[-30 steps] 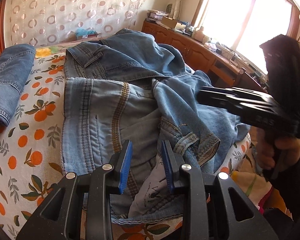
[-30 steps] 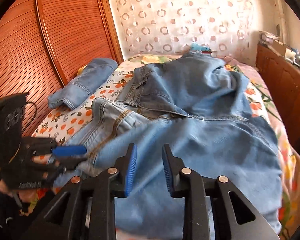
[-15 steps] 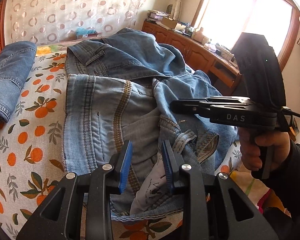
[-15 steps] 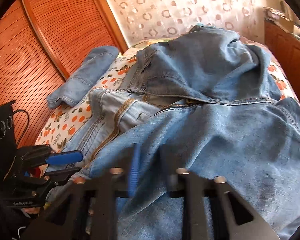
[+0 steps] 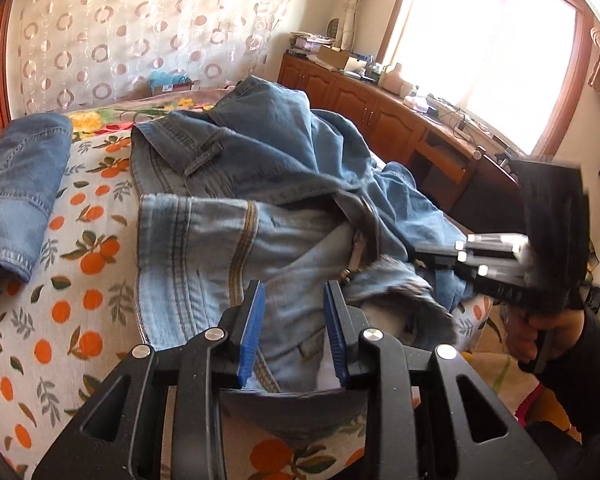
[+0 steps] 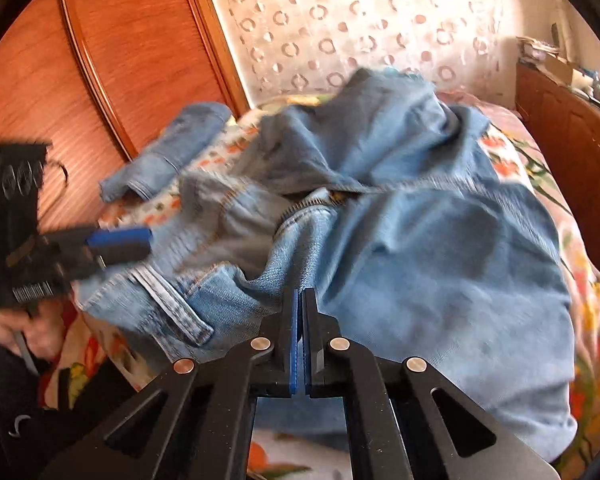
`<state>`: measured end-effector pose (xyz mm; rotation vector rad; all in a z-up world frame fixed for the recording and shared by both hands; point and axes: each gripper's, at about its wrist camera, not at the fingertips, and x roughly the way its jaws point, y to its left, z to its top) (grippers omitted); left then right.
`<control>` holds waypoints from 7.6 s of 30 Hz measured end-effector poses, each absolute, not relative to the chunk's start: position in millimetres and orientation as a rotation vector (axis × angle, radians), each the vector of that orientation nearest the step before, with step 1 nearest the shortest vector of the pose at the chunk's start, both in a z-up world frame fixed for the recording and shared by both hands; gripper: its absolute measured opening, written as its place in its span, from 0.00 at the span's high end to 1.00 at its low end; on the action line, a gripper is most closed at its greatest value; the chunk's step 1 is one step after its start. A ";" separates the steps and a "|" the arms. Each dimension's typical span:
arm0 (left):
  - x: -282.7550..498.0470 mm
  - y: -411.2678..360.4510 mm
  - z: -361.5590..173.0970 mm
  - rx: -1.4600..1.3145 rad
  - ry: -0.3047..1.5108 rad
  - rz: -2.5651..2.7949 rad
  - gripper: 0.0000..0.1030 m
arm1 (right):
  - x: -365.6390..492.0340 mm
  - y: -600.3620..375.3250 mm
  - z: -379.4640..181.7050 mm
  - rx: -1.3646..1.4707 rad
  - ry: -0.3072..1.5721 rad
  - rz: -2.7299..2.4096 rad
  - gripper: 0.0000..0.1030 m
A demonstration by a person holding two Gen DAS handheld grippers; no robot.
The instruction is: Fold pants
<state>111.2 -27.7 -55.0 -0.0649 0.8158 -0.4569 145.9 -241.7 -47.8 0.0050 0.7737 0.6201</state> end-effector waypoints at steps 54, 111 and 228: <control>124.0 -93.9 -92.1 -0.009 0.921 -0.517 0.53 | 132.0 -281.0 -59.2 0.019 0.762 0.451 0.86; 99.5 26.7 -70.3 -0.012 0.832 -0.342 0.52 | 113.2 -292.9 -54.6 -0.027 0.708 0.378 0.80; 135.9 -2.0 -99.8 0.103 0.933 -0.398 0.79 | 173.5 -279.3 -100.2 -0.090 0.731 0.415 0.61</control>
